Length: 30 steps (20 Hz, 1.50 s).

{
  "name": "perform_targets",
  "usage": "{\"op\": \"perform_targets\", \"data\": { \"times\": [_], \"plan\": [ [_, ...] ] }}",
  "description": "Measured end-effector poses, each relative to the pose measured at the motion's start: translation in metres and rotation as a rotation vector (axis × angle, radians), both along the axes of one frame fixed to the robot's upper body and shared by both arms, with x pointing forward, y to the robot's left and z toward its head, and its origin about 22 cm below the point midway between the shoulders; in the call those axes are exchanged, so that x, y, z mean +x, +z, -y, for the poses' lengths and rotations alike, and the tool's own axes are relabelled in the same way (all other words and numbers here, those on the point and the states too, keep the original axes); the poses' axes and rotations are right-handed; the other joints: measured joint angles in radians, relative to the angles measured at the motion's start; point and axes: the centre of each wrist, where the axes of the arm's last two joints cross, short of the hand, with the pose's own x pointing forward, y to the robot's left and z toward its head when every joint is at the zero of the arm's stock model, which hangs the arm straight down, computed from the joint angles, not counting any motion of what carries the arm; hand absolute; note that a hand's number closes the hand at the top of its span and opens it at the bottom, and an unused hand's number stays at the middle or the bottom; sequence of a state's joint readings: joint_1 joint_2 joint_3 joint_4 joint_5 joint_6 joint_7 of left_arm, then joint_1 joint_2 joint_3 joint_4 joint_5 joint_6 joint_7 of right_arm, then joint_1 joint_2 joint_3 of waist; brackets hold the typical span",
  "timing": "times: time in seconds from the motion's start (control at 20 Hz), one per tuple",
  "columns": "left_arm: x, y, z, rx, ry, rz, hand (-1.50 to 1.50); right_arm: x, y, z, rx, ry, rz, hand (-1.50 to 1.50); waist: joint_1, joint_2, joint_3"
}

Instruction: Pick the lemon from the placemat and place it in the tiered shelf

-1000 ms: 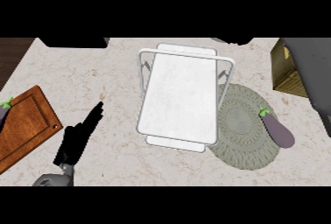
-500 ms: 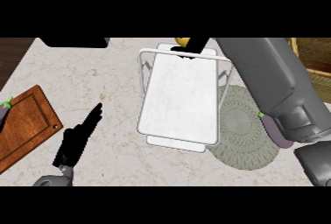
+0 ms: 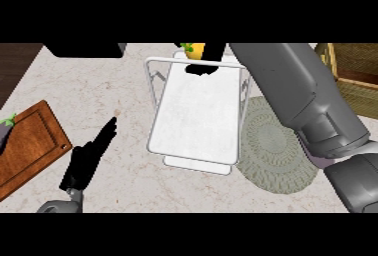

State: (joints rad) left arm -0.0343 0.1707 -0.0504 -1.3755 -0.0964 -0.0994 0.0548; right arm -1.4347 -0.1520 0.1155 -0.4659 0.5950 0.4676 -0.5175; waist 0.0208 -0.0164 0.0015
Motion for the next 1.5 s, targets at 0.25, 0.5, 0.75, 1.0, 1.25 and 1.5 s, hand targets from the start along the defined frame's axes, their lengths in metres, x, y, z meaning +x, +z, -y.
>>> {"op": "perform_targets", "data": {
  "times": [0.25, 0.5, 0.75, 1.0, 1.25, 1.5],
  "plan": [
    [0.002, 0.003, -0.002, 0.005, -0.003, 0.003, 0.0, 0.009, -0.014, 0.008, 0.044, -0.022, -0.322, -1.5, 0.001, -0.007, -0.001],
    [0.002, 0.002, -0.001, -0.002, -0.002, -0.004, 0.0, 0.012, -0.025, 0.012, 0.176, -0.034, -0.521, -1.5, 0.001, -0.009, -0.002],
    [0.002, 0.002, 0.002, -0.003, -0.001, 0.001, 0.0, 0.015, -0.034, 0.015, 0.422, -0.115, -0.614, -1.5, 0.001, 0.004, -0.002],
    [0.004, 0.004, 0.005, -0.006, -0.007, 0.003, 0.0, 0.021, -0.032, 0.046, 0.671, -0.272, -0.619, -1.5, 0.013, 0.025, 0.0],
    [0.006, 0.008, 0.008, -0.002, -0.025, 0.016, 0.0, 0.027, -0.016, 0.111, 0.762, -0.461, -0.586, -1.5, 0.035, 0.041, -0.001],
    [0.008, 0.009, 0.013, -0.004, -0.045, 0.028, 0.0, 0.023, -0.013, 0.178, 0.786, -0.513, -0.555, -1.5, 0.06, 0.058, 0.0]
  ]
}}
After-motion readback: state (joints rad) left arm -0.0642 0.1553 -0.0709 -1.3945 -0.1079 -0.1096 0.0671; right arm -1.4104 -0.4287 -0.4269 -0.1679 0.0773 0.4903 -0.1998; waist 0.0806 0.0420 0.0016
